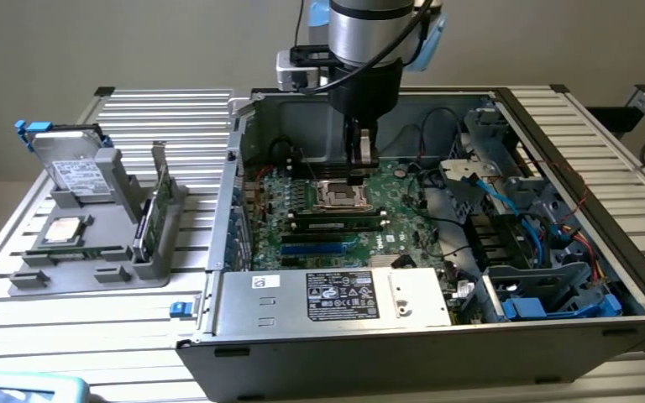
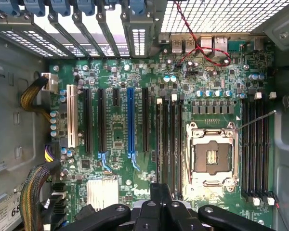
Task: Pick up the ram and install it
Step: 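Press down the ram until it locks into place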
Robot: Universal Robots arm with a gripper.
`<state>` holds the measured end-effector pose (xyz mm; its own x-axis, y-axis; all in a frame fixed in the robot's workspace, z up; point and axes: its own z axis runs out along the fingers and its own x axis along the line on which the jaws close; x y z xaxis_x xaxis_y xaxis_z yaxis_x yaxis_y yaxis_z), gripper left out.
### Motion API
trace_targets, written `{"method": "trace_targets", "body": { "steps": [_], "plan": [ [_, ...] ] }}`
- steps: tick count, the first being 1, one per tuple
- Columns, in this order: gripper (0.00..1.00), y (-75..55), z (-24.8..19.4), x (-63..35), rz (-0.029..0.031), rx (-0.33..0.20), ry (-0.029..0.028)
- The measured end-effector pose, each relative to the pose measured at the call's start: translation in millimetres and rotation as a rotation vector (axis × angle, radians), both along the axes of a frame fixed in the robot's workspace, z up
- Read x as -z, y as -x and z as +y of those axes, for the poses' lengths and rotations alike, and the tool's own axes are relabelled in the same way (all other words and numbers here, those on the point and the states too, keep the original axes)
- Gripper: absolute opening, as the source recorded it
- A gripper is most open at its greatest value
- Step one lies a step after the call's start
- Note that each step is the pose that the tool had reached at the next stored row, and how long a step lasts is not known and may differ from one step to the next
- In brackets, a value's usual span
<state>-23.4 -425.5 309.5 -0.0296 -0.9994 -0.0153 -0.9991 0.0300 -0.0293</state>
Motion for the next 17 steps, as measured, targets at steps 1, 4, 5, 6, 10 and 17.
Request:
{"method": "trace_targets", "body": {
  "steps": [1, 4, 5, 6, 10, 17],
  "plan": [
    [0.11, 0.0, 0.0, 0.0, 0.0, 0.0, 0.0],
    [0.11, 0.0, 0.0, 0.0, 0.0, 0.0, 0.0],
    [0.11, 0.0, 0.0, 0.0, 0.0, 0.0, -0.0001],
    [0.11, 0.0, 0.0, 0.0, 0.0, 0.0, -0.0001],
    [0.11, 0.0, 0.0, 0.0, 0.0, 0.0, 0.0003],
    [0.11, 0.0, 0.0, 0.1, 0.0225, 0.04, 0.0029]
  ]
}}
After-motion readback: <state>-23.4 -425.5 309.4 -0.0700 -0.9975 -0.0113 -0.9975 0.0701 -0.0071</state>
